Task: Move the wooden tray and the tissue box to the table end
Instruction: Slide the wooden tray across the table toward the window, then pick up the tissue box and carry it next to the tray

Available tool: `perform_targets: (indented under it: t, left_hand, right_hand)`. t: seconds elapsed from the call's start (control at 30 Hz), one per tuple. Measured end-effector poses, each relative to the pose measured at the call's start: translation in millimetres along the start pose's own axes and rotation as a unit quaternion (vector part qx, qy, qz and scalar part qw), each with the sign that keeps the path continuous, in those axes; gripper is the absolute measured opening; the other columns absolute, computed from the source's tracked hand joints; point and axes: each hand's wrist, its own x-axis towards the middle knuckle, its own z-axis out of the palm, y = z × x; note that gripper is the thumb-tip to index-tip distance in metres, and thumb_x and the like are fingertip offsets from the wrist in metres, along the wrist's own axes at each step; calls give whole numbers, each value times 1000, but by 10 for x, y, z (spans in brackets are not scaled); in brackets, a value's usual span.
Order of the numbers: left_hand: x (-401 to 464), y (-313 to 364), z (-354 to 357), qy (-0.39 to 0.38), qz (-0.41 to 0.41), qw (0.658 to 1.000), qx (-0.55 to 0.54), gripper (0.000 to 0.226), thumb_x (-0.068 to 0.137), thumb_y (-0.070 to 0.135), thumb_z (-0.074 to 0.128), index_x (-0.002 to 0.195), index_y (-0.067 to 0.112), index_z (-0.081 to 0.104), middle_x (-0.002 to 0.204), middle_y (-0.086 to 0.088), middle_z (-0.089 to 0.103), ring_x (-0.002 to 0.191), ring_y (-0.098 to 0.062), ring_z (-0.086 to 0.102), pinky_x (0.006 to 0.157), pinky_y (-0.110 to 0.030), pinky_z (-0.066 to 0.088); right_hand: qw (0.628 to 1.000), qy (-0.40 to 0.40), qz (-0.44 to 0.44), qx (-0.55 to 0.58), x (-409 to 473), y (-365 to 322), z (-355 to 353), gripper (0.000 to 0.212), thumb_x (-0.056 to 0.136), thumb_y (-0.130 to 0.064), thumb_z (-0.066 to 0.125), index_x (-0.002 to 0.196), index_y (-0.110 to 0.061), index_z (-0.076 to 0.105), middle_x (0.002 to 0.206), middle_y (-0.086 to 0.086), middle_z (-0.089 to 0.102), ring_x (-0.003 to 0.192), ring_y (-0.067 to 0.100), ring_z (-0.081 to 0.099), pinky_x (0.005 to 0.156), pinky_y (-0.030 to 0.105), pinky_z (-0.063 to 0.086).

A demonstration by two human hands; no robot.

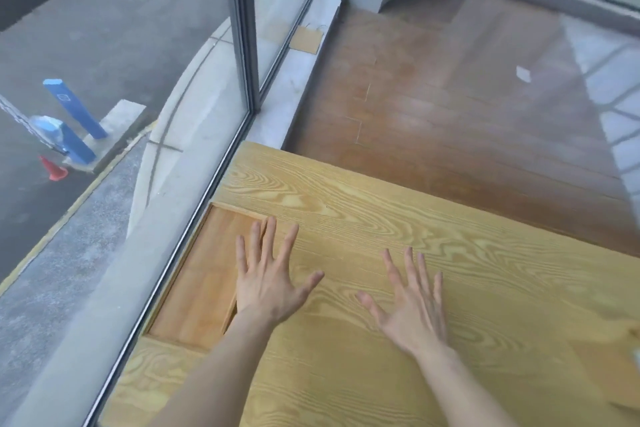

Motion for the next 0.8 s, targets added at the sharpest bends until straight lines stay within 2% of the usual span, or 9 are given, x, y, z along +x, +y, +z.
perform_targets:
  t: [0.17,0.23,0.33,0.37,0.5,0.6,0.7,0.8]
  left_hand:
    - [23,754,80,-4,68,998,9,99,77,93,20,158,42,-2,169,-4,-10,153,-26,-23,121,-55,-15]
    - [17,1104,140,3,87,996,4,99,77,93,22,159,42,4,169,-4,-5,154,-26,-18,122,-54,-12]
    - [-76,1711,277,-3,117,993,2,97,78,92,25,159,43,5,170,-3,0,155,-25,-15,123,-54,-10]
    - [-118,1915,327,-5,131,991,2,97,78,92,24,159,43,5,170,-3,1,155,-25,-14,123,-53,-9]
    - [-257,2752,543,-27,179,983,11,97,78,93,19,159,42,5,170,-3,3,155,-24,-11,124,-51,-8]
    - [-345,3383,747,-51,213,976,11,96,78,92,16,158,43,0,170,-2,3,156,-23,-9,124,-49,-6]
    - [-434,3966,941,-86,234,968,-4,94,79,91,18,158,44,-3,170,-1,5,156,-23,-5,125,-47,-6]
    - [-528,4487,1126,-124,222,966,-36,92,81,88,25,158,43,2,169,0,10,156,-23,4,125,-45,-2]
  right_hand:
    - [998,20,54,32,-266,682,-49,99,81,-94,12,159,-41,-17,169,9,-25,157,29,-23,127,57,-9]
    - [996,32,71,47,-385,986,-71,98,81,-94,13,159,-41,-16,170,8,-22,157,28,-22,128,57,-9]
    - [993,48,90,65,-568,1533,-122,101,76,-96,3,159,-42,-15,169,7,-24,157,27,-22,128,54,-10]
    - [990,58,101,79,-635,1723,-137,100,77,-95,6,159,-42,-14,169,6,-24,157,26,-22,128,53,-10]
    - [977,90,148,128,-933,2539,-144,98,83,-91,21,161,-40,-9,171,5,-21,159,24,-18,130,50,-1]
    - [967,114,182,137,-1162,3173,-120,98,84,-91,21,163,-37,-4,172,4,-17,159,22,-15,131,47,5]
    - [952,129,230,157,-1380,3757,-48,101,81,-93,17,163,-37,3,174,2,-11,160,22,-11,129,48,17]
    - [927,142,282,202,-1530,4289,47,102,79,-93,17,163,-37,9,175,2,-1,161,22,-2,127,49,24]
